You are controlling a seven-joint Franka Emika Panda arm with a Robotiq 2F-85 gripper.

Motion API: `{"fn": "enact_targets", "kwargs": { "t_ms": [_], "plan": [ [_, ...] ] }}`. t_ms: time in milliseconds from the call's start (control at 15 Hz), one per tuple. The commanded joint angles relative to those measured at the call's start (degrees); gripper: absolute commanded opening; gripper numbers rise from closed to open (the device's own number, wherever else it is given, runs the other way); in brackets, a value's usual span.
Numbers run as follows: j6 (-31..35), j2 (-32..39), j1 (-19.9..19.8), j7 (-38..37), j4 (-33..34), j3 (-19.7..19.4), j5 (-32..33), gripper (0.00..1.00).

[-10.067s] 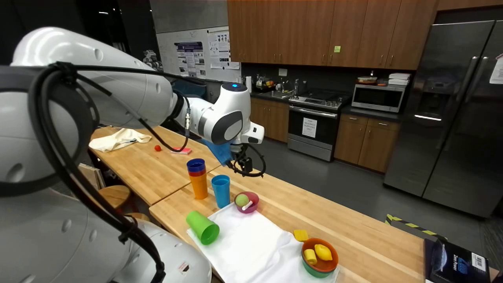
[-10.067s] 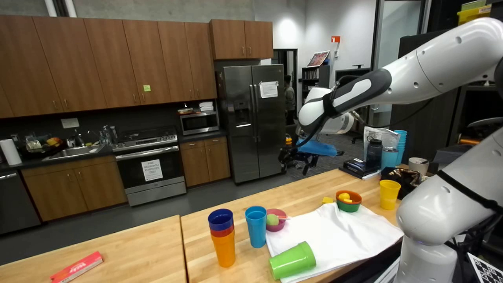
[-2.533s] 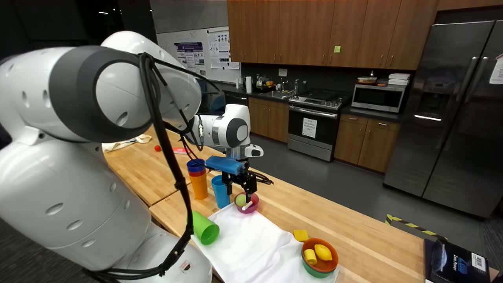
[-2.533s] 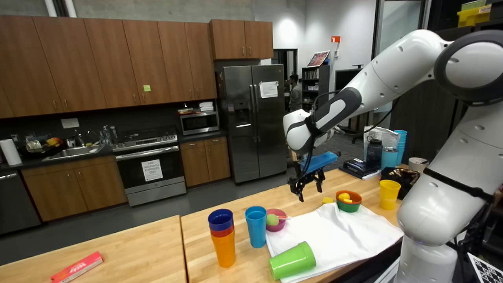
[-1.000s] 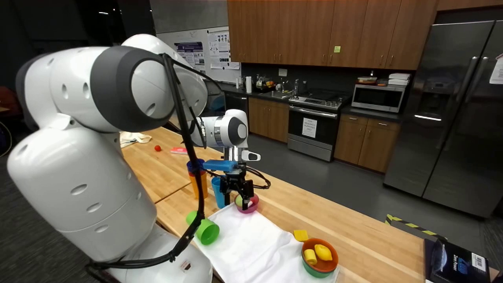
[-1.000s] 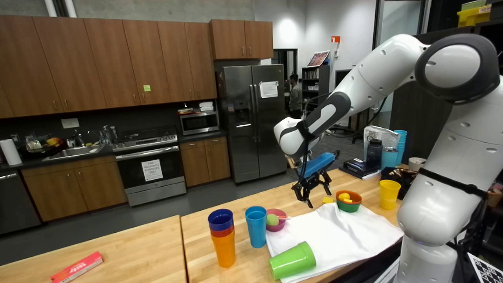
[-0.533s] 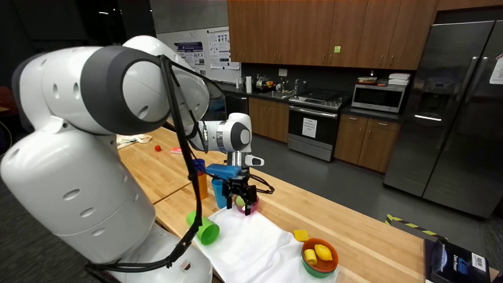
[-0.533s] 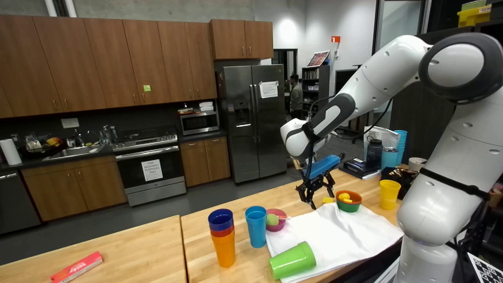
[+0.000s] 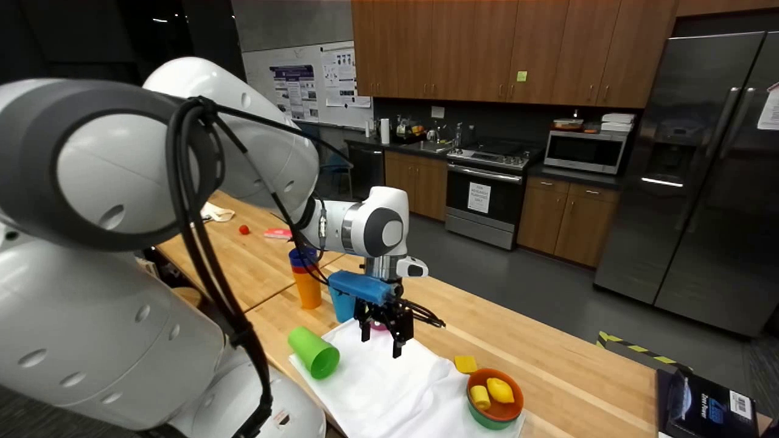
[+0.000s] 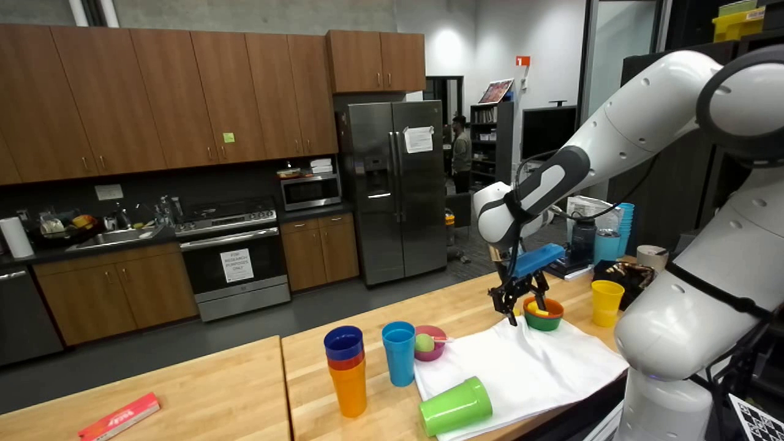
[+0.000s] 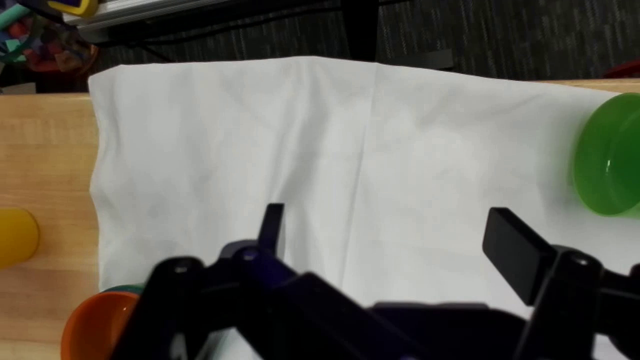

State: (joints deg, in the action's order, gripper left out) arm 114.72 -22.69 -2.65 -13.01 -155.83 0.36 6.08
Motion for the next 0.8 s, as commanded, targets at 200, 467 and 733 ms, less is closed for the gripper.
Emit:
{"fn": "enact_targets", "kwargs": {
  "t_ms": [200, 467, 733],
  "plan": [
    [0.01, -1.09, -0.43, 0.29, -0.58, 0.33, -0.16, 1.00],
    [0.11, -1.09, -0.43, 0.29, -0.66, 0.33, -0.16, 1.00],
    [0.14, -1.09, -0.43, 0.29, -0.66, 0.33, -0.16, 1.00]
  ]
}}
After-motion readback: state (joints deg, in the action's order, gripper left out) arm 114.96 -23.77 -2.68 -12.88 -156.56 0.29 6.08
